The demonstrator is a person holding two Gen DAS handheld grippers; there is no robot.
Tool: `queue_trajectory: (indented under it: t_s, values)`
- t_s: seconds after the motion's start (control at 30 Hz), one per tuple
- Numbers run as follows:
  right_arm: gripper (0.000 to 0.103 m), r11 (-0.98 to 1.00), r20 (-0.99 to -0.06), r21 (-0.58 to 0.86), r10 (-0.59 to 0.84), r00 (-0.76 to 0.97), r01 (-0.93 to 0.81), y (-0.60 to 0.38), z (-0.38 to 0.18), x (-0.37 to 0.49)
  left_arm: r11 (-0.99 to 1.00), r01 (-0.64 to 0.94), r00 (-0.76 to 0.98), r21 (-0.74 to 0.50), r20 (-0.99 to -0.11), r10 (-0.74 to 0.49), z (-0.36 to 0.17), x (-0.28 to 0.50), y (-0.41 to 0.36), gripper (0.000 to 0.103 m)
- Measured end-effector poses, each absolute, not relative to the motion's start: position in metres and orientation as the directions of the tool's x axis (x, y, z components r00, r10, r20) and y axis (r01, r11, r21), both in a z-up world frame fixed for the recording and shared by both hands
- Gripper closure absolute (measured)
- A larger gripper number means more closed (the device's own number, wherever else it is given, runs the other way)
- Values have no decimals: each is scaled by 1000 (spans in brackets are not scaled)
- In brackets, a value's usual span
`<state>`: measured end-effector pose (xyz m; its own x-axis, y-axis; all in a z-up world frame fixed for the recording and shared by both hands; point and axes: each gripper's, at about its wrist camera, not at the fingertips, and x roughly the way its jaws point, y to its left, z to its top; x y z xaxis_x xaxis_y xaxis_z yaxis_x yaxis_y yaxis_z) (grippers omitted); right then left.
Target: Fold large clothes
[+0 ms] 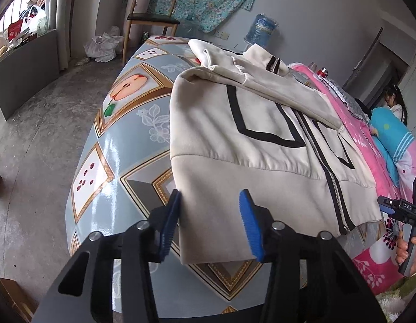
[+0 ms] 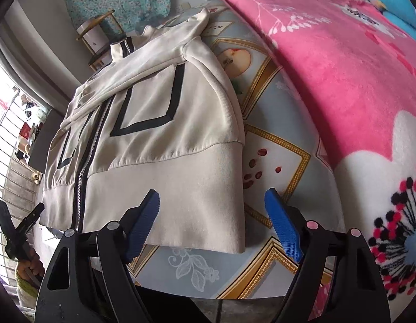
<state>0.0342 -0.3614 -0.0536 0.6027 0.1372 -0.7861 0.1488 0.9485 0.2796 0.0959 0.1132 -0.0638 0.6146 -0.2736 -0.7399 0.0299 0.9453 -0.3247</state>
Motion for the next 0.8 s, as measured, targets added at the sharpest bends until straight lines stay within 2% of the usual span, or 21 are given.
queue_trajectory:
  t_s: [0.1,0.2,0.4,0.57,0.67,0.8]
  values:
    - [27,947,-788,293,161,594,132,-359,-55,29,932,20,598,-362,-743,-302,-64,91,121,79]
    - [29,954,-794,271,146,590,129,-357,-57,21,918,13,583,-396,-743,-329,-66,82,128,83]
    - [33,948,-778,284,140,612,144,-360,-57,27,920,17,582,-391,-745,-327,-67,89,127,83]
    - [39,949,-764,287,143,629,132,-358,-57,43,921,19,582,-389,-744,-327,-68,100,125,83]
    - [47,949,-768,290,152,622,125,-355,-58,43,926,12,573,-377,-756,-316,-66,100,125,83]
    - [62,958,-790,260,137,597,124,-353,-62,31,944,16,567,-329,-775,-279,-64,92,119,83]
